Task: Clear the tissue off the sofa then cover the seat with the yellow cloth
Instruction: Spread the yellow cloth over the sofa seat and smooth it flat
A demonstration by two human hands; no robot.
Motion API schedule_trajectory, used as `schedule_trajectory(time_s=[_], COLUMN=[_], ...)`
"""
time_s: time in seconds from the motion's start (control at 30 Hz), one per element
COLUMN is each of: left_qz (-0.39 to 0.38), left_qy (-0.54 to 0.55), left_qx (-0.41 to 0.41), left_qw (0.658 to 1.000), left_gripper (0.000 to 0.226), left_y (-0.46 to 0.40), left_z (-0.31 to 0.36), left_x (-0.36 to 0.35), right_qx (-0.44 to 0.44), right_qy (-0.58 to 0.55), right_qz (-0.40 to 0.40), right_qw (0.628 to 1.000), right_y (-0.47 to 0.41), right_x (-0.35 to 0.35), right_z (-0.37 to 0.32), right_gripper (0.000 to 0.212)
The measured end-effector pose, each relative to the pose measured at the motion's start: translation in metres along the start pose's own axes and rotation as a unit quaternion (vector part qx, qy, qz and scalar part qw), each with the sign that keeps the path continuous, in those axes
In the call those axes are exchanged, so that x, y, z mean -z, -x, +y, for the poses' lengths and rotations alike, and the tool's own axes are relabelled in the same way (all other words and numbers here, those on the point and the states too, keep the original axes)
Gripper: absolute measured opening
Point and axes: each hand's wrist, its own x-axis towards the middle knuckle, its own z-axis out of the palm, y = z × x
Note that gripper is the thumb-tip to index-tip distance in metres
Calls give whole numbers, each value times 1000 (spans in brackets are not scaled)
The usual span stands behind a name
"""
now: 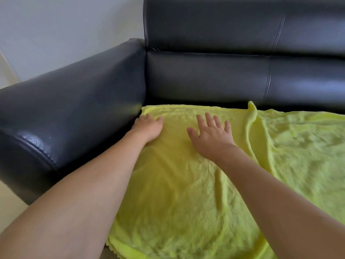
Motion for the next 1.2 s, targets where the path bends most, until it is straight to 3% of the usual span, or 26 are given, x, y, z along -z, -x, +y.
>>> schedule_trajectory(time_s=[0.07, 0.17, 0.27, 0.33, 0.4, 0.53, 0.73, 0.87, 1.03, 1.2], left_qz=[-19, 66, 126, 85, 31, -2, -4, -10, -58, -25], left_qy=[-45, -110, -33, 9, -21, -103, -179, -166, -83, -65], left_qx=[5, -82, -79, -24, -7, -48, -69, -81, -4, -74], left_qw=[999, 988, 988, 996, 999, 994, 981, 983, 995, 995], left_gripper=[75, 55, 34, 38, 52, 71, 67, 55, 71, 76], left_y=[-9, -17, -28, -37, -46, -60, -64, -64, -73, -81], left_z=[-2, 0, 11, 15, 15, 4, 10, 25, 32, 7], left_x=[-7, -11, -3, -1, -7, -13, -9, -5, -5, -9], right_qx=[0, -26, -52, -56, -60, -71, -75, -75, -84, -97], right_qy=[1, 0, -18, -18, -18, -18, -17, -14, 1, 22], right_qz=[-10, -54, -75, -81, -91, -89, -76, -82, -100, -117], right_qw=[1000, 998, 996, 995, 994, 993, 994, 994, 991, 988], right_y=[-12, -20, -22, -24, -25, -27, -26, -27, -31, -34], right_x=[0, -8, -15, -15, -13, -15, -15, -14, -10, -6], right_z=[7, 18, 23, 23, 22, 20, 17, 16, 15, 10], right_gripper=[67, 67, 68, 68, 69, 70, 70, 70, 70, 70])
